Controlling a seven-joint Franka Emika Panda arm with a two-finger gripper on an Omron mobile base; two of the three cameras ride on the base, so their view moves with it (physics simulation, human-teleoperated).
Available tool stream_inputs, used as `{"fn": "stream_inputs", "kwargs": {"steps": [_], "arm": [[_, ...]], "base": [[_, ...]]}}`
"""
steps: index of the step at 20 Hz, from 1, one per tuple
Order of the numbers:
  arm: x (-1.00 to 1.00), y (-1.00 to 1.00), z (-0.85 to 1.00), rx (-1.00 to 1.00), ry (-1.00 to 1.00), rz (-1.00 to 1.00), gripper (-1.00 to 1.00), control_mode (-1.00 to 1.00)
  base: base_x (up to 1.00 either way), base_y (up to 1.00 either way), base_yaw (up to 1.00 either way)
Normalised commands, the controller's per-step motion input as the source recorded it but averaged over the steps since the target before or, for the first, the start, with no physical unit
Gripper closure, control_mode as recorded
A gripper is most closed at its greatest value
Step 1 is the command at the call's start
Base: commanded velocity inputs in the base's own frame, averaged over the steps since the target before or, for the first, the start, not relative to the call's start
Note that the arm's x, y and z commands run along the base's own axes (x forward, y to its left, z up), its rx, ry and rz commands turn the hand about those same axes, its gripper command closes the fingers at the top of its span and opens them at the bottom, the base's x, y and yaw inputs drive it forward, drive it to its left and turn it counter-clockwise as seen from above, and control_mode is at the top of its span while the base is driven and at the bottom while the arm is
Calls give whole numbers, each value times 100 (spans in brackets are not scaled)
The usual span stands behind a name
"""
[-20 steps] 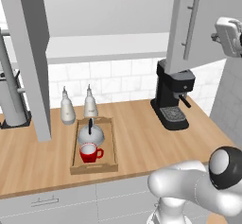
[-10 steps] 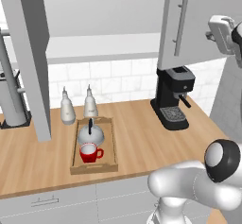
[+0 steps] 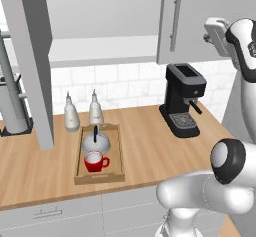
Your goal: Pick the kettle from the counter and place it on the tray. Then pick the mug from the cabinet and place it on the tray. Then close the cabinet doors.
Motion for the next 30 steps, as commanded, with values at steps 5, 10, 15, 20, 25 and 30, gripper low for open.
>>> {"fn": "stream_inputs", "kwargs": {"steps": [5, 10, 15, 20, 25, 30], "arm": [[87, 55, -40, 0, 0, -3, 100, -100], [81, 32, -32, 0, 0, -2, 100, -100], [17, 10, -12, 0, 0, 0, 100, -100], [-41, 8, 0, -1, -2, 2, 100, -100], [-100, 30, 0, -8, -13, 7, 100, -100], [-100, 73, -3, -21, -12, 22, 100, -100]], "base": [[0, 0, 0], [0, 0, 0], [0, 0, 0], [0, 0, 0], [0, 0, 0], [0, 0, 0]]}}
